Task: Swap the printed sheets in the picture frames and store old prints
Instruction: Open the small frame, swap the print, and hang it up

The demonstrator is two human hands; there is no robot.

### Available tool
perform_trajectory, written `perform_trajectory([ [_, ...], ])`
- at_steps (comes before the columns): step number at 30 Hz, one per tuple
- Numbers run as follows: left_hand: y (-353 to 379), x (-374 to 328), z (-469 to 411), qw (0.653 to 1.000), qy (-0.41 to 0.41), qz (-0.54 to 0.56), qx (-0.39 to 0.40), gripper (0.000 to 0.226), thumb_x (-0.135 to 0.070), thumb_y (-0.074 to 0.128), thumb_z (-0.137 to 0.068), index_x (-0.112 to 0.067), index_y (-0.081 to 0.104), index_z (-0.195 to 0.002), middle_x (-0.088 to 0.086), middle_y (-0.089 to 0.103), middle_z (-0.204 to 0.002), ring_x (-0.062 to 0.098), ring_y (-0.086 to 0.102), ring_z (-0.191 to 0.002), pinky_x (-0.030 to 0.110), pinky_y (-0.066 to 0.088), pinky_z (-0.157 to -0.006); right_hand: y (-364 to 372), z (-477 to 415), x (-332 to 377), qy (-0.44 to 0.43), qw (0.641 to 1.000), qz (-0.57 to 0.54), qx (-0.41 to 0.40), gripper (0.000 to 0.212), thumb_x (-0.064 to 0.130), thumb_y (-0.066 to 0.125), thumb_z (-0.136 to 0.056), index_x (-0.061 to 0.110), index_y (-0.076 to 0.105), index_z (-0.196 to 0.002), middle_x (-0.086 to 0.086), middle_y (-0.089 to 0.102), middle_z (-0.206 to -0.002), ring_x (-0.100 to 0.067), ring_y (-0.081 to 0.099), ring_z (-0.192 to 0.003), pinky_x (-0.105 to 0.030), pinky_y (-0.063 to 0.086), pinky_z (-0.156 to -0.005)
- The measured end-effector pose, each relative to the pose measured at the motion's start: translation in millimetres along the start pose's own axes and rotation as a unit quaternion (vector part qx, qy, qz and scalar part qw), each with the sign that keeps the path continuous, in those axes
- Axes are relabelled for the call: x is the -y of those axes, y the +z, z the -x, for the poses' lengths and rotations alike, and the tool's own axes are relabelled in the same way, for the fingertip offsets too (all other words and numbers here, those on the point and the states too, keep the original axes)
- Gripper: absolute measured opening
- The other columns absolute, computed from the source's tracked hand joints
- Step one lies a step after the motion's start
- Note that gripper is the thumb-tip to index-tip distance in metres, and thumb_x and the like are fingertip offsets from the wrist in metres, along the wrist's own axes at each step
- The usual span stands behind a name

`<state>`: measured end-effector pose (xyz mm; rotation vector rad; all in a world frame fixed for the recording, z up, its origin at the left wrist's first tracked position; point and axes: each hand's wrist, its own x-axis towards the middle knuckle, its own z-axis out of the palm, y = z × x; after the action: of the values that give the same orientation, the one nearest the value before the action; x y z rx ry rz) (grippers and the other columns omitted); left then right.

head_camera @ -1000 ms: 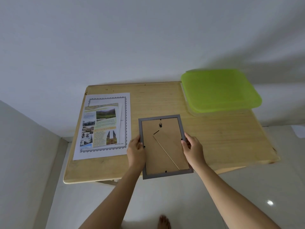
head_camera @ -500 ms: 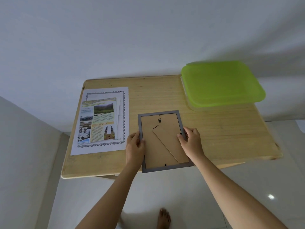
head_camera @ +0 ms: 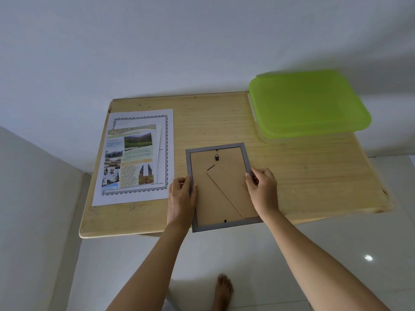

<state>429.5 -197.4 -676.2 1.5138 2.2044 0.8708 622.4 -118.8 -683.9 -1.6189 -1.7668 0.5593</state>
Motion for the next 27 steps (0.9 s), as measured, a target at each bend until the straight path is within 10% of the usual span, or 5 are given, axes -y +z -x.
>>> perform_trajectory([
  [20,-1,6,-4,0.998,-0.014,0.054,0.017,0.037,-0.018,0.051,-0.094,-0.002,0.050,-0.127,0.011,0.050,-0.115,0.025,0.051,-0.105,0.037,0.048,-0.090,-5,2,-4,-0.013,0.999,-0.029,0.001,0.024,0.005,0.064,-0.084,-0.006,0.065,-0.105,-0.018,0.062,-0.089,-0.022,0.057,-0.076,-0.010,0.037,-0.070],
  [27,-9,7,18,0.999,0.012,0.017,0.036,0.040,-0.021,0.050,-0.094,-0.004,0.046,-0.131,0.009,0.049,-0.127,0.023,0.046,-0.117,0.037,0.041,-0.101,-26,22,2,-0.057,0.997,-0.055,0.018,0.038,0.015,0.072,-0.080,0.001,0.061,-0.113,-0.009,0.063,-0.098,-0.015,0.058,-0.088,-0.025,0.049,-0.079],
])
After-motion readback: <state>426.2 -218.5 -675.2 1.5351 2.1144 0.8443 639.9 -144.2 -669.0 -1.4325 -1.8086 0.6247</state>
